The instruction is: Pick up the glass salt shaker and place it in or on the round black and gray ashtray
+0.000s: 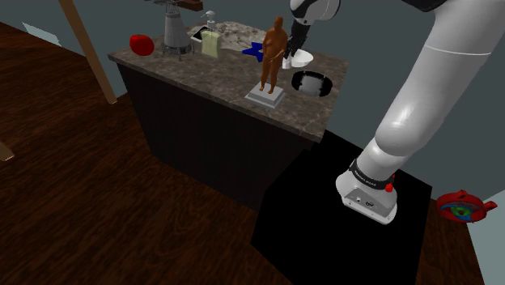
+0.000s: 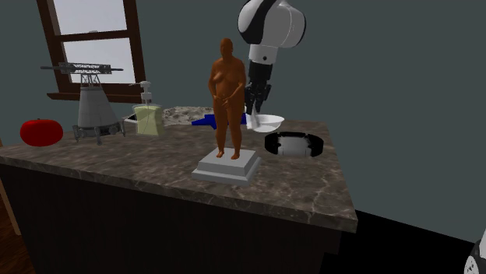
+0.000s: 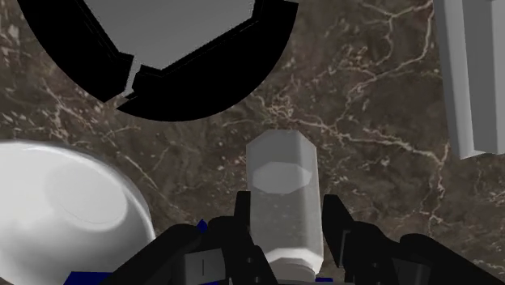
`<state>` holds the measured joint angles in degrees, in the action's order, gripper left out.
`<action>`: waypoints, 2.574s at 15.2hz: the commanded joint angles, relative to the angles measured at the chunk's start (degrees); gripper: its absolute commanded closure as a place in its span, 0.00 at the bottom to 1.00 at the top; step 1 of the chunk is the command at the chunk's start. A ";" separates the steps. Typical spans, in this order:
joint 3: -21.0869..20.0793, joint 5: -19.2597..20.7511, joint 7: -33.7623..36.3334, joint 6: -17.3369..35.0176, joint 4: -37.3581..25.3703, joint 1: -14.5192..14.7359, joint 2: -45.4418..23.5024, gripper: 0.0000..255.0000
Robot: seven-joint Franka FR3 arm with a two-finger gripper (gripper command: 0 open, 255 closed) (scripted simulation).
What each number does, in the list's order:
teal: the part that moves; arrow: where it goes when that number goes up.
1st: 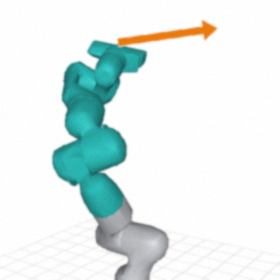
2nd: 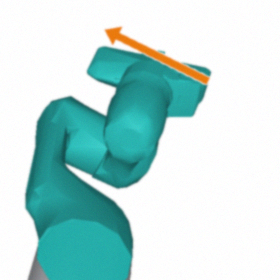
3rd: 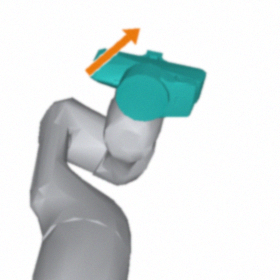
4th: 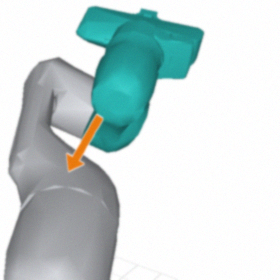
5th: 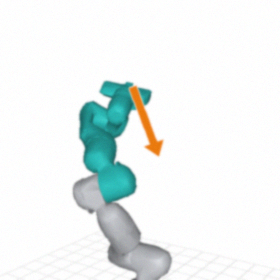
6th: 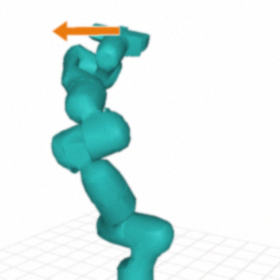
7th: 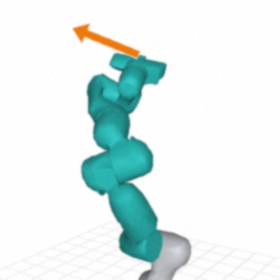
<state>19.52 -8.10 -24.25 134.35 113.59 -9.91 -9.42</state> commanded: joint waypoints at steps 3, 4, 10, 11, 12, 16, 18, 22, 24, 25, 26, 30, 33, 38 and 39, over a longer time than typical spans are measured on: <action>0.17 0.92 0.76 -2.80 -1.54 0.18 1.37 1.00; 0.21 1.11 0.92 -3.50 -1.98 0.20 1.66 1.00; 0.78 2.00 0.53 -6.28 -2.56 -0.21 3.95 1.00; 1.26 2.19 -0.44 -6.19 -1.30 -0.73 5.14 1.00; 1.76 2.39 -1.43 -6.14 -0.10 -1.24 6.29 1.00; 3.92 3.22 -5.50 -6.27 3.98 -3.42 10.53 1.00; 5.10 3.66 -7.63 -6.51 5.60 -4.55 12.41 1.00; 7.20 4.16 -11.44 -6.39 8.21 -6.47 14.86 1.00; 7.30 3.74 -11.83 -4.89 9.23 -6.45 14.30 1.00; 7.35 3.51 -12.04 -4.14 9.72 -6.44 14.00 1.00; 7.40 3.27 -12.27 -3.40 10.19 -6.43 13.68 1.00; 7.56 2.14 -13.26 -0.43 11.98 -6.38 12.29 1.00; 7.66 1.12 -14.14 1.78 13.18 -6.34 11.09 1.00; 7.70 -0.49 -15.47 4.64 14.58 -6.32 9.35 1.00; 7.70 -0.48 -15.47 4.64 14.58 -6.32 9.35 1.00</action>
<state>27.22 -8.43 -39.60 138.74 128.07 -16.23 0.09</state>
